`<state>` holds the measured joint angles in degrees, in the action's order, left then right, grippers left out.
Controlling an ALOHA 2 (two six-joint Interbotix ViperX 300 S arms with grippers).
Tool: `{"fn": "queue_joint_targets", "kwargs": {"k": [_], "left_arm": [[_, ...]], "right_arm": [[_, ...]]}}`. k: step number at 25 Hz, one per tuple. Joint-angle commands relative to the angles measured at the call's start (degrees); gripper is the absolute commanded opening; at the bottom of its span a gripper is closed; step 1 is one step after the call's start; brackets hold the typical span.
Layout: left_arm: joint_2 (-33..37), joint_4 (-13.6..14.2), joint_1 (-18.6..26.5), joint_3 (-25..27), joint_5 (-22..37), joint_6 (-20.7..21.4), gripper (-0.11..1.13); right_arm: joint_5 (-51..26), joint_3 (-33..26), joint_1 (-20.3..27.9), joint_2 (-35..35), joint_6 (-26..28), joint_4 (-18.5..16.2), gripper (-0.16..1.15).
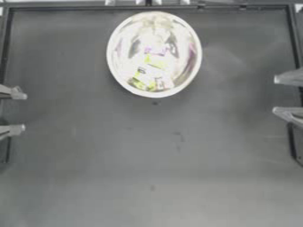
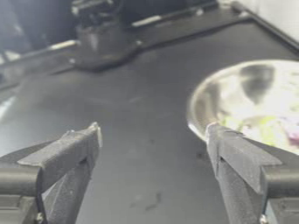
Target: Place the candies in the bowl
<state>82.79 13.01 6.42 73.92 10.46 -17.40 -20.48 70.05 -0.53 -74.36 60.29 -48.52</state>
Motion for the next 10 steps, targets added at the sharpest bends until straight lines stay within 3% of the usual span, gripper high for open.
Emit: {"fn": "queue_joint_targets", "kwargs": {"k": [1,10], "left_arm": [[-0.1,-0.1,0.8,-0.4,0.2,-0.1,0.98],[4.5,-0.4,1.8,0.5,4.5,-0.1,0.98]], "right_arm": [[-0.4,-0.5,0.1,0.4,-0.2,-0.9,1.0],[-1.6,0.1,0.1,-1.3,-0.3,-1.2,1.0]]}}
